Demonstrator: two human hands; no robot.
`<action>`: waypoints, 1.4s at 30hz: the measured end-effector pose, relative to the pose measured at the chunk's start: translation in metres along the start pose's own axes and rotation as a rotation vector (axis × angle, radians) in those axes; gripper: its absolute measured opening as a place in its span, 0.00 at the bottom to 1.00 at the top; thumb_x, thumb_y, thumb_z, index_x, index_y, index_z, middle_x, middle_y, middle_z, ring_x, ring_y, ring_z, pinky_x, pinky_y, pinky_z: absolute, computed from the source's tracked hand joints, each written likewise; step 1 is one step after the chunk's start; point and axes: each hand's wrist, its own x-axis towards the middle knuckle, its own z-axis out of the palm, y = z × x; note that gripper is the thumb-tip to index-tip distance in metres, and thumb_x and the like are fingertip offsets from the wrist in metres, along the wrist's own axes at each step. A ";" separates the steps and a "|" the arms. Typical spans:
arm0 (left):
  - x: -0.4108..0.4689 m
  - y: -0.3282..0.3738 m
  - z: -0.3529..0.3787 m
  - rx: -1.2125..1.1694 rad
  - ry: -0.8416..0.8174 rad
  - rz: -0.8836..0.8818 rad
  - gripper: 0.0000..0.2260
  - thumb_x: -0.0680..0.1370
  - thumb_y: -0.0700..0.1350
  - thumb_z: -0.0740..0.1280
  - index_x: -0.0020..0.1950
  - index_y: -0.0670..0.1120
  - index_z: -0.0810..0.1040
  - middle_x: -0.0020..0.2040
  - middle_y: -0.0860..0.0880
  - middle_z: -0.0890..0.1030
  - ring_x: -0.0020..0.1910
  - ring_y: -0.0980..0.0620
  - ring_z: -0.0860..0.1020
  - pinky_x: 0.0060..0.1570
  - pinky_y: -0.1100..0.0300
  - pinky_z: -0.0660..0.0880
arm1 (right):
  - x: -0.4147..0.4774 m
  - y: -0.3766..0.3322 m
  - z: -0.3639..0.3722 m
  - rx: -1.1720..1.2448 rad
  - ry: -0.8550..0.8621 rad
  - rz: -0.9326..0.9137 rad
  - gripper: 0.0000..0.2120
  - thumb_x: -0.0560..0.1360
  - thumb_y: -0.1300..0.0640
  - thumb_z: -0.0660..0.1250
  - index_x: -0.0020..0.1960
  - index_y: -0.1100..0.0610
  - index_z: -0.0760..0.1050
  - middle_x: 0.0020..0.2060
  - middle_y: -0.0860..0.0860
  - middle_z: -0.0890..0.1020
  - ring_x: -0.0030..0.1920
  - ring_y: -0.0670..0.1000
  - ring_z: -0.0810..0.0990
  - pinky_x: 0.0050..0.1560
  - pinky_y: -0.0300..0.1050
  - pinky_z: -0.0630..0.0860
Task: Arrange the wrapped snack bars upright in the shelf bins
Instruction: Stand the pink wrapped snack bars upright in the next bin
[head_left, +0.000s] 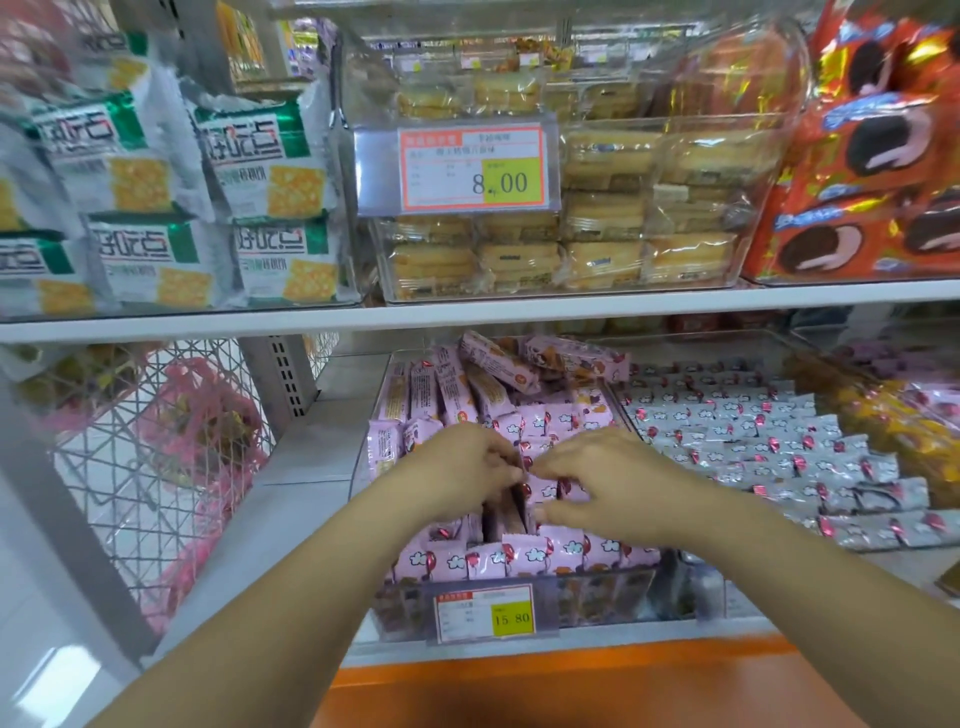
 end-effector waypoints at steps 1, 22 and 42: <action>-0.007 -0.004 -0.004 0.042 0.093 0.052 0.13 0.79 0.46 0.64 0.63 0.49 0.75 0.53 0.51 0.81 0.48 0.54 0.79 0.51 0.61 0.76 | -0.002 -0.002 0.003 -0.058 -0.001 0.000 0.24 0.77 0.38 0.57 0.67 0.49 0.72 0.64 0.45 0.75 0.66 0.49 0.69 0.70 0.51 0.57; -0.070 -0.087 0.006 -0.055 0.695 0.156 0.12 0.76 0.37 0.66 0.58 0.47 0.80 0.56 0.56 0.74 0.62 0.51 0.72 0.59 0.66 0.62 | 0.048 -0.092 0.018 0.443 0.204 0.254 0.24 0.71 0.47 0.71 0.61 0.52 0.64 0.39 0.50 0.77 0.39 0.52 0.78 0.38 0.47 0.75; -0.058 -0.090 0.000 -0.073 0.668 0.125 0.11 0.78 0.42 0.64 0.59 0.50 0.78 0.64 0.51 0.71 0.65 0.50 0.68 0.60 0.61 0.63 | -0.037 -0.018 -0.014 -0.002 0.372 0.370 0.07 0.74 0.53 0.67 0.51 0.51 0.80 0.48 0.49 0.79 0.47 0.51 0.77 0.43 0.40 0.66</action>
